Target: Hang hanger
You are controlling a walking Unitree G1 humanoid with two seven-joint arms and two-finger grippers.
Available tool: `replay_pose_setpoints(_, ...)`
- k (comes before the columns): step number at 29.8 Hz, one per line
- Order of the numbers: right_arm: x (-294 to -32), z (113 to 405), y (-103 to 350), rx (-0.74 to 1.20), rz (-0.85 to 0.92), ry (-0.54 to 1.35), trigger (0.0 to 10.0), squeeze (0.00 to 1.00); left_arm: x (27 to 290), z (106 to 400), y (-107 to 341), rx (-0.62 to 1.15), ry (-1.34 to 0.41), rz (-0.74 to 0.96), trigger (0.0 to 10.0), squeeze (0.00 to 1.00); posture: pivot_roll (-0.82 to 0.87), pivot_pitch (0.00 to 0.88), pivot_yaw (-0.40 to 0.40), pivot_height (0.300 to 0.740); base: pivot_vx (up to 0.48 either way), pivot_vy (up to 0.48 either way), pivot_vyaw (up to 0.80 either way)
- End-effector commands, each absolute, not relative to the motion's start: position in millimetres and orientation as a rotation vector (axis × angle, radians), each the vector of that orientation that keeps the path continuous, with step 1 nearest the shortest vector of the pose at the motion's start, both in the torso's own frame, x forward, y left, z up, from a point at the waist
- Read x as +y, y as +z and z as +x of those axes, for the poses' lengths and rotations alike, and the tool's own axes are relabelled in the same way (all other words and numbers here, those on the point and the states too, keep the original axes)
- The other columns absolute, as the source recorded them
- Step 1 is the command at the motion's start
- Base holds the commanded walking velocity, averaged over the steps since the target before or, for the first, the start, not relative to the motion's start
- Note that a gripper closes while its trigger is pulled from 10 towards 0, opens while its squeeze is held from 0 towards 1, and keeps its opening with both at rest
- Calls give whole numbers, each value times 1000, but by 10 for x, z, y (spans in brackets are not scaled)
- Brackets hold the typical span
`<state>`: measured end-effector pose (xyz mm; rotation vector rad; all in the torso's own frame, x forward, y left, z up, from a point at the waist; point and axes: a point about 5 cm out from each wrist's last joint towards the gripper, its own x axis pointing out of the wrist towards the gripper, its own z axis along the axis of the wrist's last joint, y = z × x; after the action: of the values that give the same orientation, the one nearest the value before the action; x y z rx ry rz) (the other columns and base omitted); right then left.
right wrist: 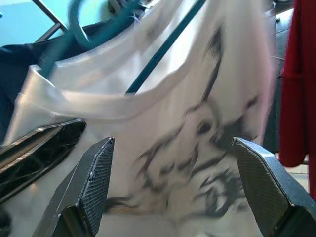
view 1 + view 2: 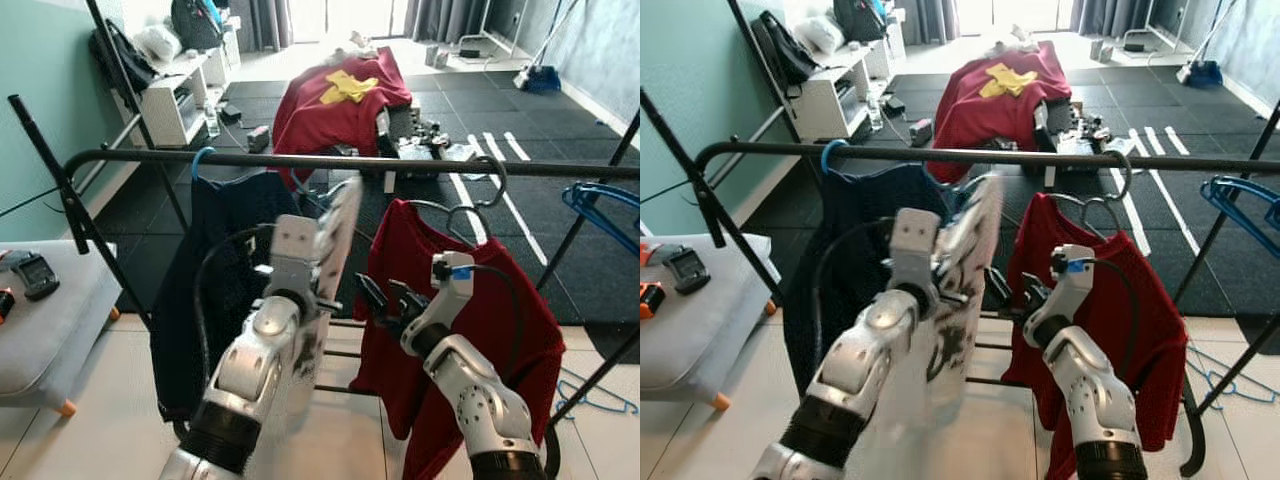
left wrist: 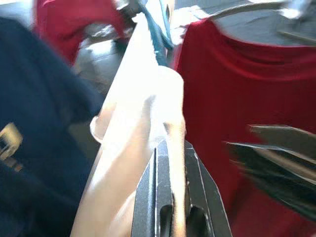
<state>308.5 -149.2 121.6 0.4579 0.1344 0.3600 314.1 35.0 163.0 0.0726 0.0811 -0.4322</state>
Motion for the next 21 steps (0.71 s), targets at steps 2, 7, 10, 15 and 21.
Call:
replay_pose_setpoints(2,-1457,3070,1201,146,468,367,10000,0,306,3034,1684,9,-547,137,10000,0,-145,74,62,740,0,0,0)
replay_pose_setpoints(7,-1451,3070,1202,147,471,368,10000,0,298,2960,1746,-45,-660,167,10000,0,-145,74,63,740,0,0,0)
replay_pose_setpoints(10,-1450,3068,1203,147,472,368,10000,0,305,2948,1743,-52,-722,244,10000,0,-145,74,63,740,0,0,0)
replay_pose_setpoints(15,-1449,3071,1204,146,472,367,10000,0,488,3100,1837,-63,-596,195,10000,0,-146,73,64,740,0,0,0)
replay_pose_setpoints(21,-1451,3071,1203,146,471,366,10000,0,636,3250,1848,-16,-384,110,10000,0,-148,73,64,740,0,0,0)
